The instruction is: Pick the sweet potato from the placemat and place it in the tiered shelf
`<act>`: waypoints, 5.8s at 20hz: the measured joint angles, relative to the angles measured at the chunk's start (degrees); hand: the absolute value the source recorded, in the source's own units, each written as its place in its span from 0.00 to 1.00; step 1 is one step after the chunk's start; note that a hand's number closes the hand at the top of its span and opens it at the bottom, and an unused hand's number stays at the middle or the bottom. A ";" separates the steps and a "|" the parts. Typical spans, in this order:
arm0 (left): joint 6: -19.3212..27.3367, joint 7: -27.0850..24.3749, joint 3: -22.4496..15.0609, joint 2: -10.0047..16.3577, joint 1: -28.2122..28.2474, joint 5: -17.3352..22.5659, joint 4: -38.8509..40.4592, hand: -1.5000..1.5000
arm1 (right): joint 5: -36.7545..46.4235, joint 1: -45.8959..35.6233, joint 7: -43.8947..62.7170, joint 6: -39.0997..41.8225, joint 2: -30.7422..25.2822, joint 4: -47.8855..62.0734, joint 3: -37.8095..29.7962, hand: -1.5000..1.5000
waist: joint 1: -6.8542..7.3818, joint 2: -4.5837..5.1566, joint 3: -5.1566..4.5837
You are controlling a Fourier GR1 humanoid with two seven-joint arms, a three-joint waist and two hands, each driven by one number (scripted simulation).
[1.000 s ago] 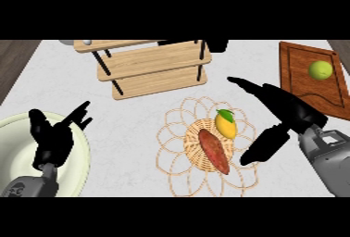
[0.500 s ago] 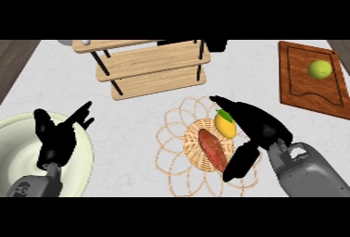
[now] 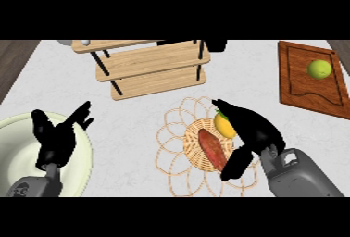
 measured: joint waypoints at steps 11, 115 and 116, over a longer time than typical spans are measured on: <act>-0.70 0.37 0.96 -1.20 0.14 -1.87 -0.41 0.50 | 10.35 3.80 -1.87 -2.74 5.18 3.83 3.22 0.00 | 0.07 0.01 0.02; -5.34 1.83 5.07 -5.88 -2.08 -7.42 -0.45 0.50 | 19.79 -69.59 -20.75 -28.32 16.37 66.00 -21.77 1.00 | 2.14 0.89 -0.39; -5.35 2.06 5.13 -5.92 -2.11 -7.36 -0.49 0.50 | 19.67 -69.72 -21.82 -28.80 16.45 66.80 -22.24 1.00 | 2.15 0.88 -0.39</act>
